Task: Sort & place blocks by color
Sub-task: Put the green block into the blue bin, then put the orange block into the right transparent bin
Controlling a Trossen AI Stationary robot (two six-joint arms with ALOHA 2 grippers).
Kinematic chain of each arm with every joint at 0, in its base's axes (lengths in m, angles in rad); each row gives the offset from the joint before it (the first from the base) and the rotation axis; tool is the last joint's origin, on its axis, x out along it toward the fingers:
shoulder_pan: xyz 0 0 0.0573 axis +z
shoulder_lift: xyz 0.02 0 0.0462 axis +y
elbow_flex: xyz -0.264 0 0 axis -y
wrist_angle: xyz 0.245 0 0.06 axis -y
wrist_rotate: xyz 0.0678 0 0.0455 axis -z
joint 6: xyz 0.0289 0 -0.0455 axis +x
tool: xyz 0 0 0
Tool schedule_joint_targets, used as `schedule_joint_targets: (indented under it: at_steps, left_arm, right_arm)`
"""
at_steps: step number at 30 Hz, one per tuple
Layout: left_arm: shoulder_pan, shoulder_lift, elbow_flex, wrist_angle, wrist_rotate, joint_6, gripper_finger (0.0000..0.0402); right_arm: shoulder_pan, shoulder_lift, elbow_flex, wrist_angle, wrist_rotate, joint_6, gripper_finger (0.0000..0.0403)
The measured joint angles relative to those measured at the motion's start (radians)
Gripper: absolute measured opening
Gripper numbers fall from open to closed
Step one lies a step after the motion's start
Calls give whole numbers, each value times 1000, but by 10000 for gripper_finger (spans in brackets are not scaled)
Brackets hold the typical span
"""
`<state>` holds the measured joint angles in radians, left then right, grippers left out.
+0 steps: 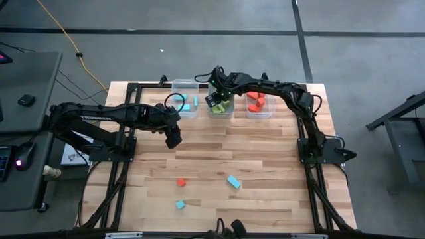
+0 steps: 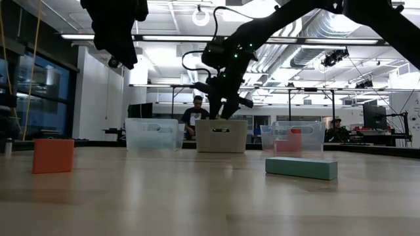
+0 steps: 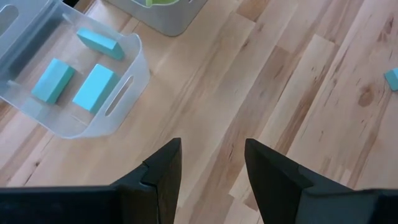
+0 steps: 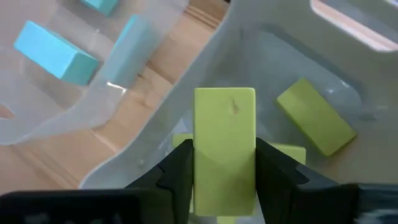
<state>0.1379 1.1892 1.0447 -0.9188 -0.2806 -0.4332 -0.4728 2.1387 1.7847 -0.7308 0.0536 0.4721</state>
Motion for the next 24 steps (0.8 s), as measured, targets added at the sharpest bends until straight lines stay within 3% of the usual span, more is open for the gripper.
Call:
schedule_joint_targets:
  at_steps: [5,16,22,24]
  left_arm:
    - [0,0,0,0,0,0,156]
    - [-1,0,0,0,0,0,157]
    - [-1,0,0,-1,0,0,156]
    - [-1,0,0,-2,7,0,157]
  right_arm:
    - [-29,5,0,-1,-53,0,154]
    - [-72,7,0,6,-73,21,163]
    - [-67,-30,0,-10,-228,30,164]
    - [-58,-62,0,-40,-237,34,164]
